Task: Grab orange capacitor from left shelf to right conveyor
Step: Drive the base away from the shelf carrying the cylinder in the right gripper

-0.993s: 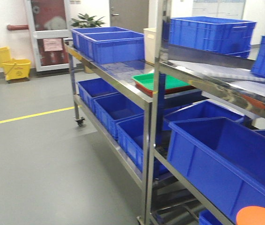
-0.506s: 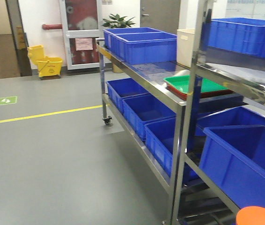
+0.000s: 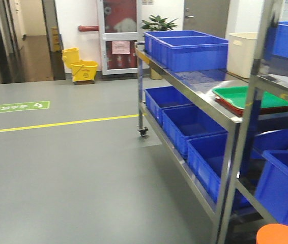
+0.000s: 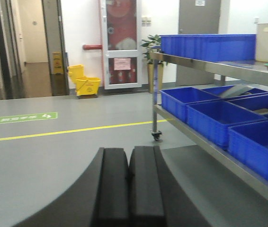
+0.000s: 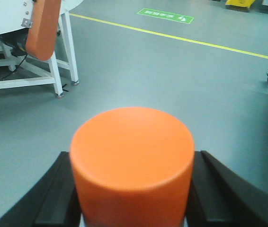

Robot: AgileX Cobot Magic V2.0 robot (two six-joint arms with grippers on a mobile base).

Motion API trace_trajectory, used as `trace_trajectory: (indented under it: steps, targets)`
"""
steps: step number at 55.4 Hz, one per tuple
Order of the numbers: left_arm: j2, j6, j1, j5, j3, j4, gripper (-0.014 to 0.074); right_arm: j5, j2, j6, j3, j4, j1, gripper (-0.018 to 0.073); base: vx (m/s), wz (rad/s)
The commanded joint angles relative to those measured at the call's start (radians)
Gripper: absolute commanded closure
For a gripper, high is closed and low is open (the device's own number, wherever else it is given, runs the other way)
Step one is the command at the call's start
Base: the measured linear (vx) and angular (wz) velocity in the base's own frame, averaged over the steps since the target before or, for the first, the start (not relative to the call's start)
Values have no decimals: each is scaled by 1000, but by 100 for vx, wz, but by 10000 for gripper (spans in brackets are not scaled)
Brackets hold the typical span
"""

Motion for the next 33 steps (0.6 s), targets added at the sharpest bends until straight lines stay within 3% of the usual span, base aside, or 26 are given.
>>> trace_trajectory:
  steps: [1,33]
  targets:
    - [-10,-1,-8,-82,32,-6,603,-88,1,-3,-30,-8,1,243,14,28]
    - [-10,-1,-9,-82,32,-6,603,-84,1,-3,-30,-8,1,243,18,31]
